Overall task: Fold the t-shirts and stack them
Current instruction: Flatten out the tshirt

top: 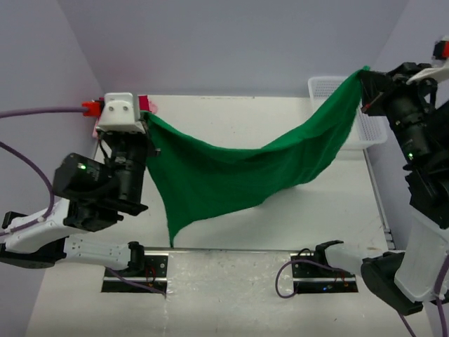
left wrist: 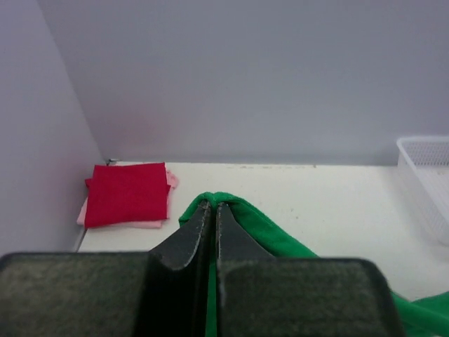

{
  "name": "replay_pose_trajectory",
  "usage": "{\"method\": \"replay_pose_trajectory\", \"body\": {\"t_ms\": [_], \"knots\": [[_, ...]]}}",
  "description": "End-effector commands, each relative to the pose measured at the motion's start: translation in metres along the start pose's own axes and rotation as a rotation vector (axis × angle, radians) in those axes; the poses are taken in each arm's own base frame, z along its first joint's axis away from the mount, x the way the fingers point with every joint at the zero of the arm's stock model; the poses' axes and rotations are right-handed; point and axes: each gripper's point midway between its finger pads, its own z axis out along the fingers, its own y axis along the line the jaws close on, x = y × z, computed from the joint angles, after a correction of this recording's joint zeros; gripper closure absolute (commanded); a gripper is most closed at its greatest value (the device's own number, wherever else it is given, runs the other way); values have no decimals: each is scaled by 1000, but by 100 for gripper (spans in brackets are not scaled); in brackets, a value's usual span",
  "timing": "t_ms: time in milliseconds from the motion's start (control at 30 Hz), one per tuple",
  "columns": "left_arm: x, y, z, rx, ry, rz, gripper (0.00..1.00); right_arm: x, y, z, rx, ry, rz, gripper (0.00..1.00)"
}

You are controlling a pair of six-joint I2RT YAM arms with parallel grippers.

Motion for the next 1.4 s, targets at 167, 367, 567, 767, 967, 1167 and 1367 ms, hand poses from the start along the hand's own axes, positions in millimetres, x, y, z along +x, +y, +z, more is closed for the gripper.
{"method": "replay_pose_trajectory", "body": {"t_ms": [167, 367, 567, 767, 967, 1167, 1367], "knots": [[-82, 76, 1, -89, -53, -32, 100, -70, 35, -75, -224, -232, -52, 100], [-84, 24, 8, 8, -118, 1, 100, -63, 35, -47, -203, -187, -45, 100], [17, -70, 93, 149, 0, 142, 100, -34, 33, 11, -165, -88, -40, 100], [115, -46, 196, 163, 213, 15, 100, -34, 27, 26, -122, -81, -77, 100], [168, 66, 256, -23, 383, -88, 100, -35, 22, 26, -95, -83, -109, 100], [168, 105, 249, -87, 352, -113, 100, -16, 19, 37, -83, -35, -124, 100], [109, 116, 207, -114, 228, -110, 100, -8, 29, 31, -100, -12, -124, 100]]}}
